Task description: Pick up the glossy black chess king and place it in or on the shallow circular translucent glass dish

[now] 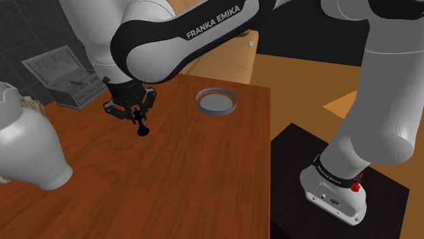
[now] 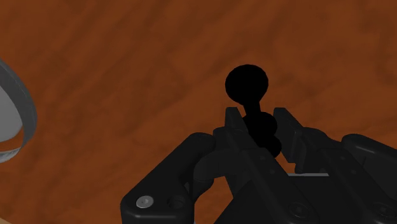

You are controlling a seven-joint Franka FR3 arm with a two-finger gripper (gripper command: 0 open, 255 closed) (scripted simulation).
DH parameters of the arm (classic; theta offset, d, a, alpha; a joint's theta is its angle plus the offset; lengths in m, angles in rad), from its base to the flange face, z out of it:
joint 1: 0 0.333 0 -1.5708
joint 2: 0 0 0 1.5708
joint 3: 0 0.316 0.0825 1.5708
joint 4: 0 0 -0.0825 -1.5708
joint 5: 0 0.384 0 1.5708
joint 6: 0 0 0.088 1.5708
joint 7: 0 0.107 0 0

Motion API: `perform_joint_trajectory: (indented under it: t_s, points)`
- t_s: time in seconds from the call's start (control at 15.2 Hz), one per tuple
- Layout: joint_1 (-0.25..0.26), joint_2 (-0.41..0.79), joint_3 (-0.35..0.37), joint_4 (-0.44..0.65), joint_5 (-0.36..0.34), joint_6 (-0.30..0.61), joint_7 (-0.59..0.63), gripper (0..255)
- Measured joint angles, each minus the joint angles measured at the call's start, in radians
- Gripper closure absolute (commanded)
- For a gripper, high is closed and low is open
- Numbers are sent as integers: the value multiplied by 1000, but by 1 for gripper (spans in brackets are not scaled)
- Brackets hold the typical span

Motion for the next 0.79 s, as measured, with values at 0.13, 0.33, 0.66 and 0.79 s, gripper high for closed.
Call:
perform_joint_trajectory:
  t_s: [0.13, 0.33, 0.66, 0.79]
  points:
    - [1, -6, 3, 22, 7, -26, -7, 255]
    - [0, -15, 7, 50, 18, -59, -20, 255]
    - [-103, -152, 2, -98, 102, -2, -126, 255]
    - [-140, -205, -7, -157, 137, 25, -176, 255]
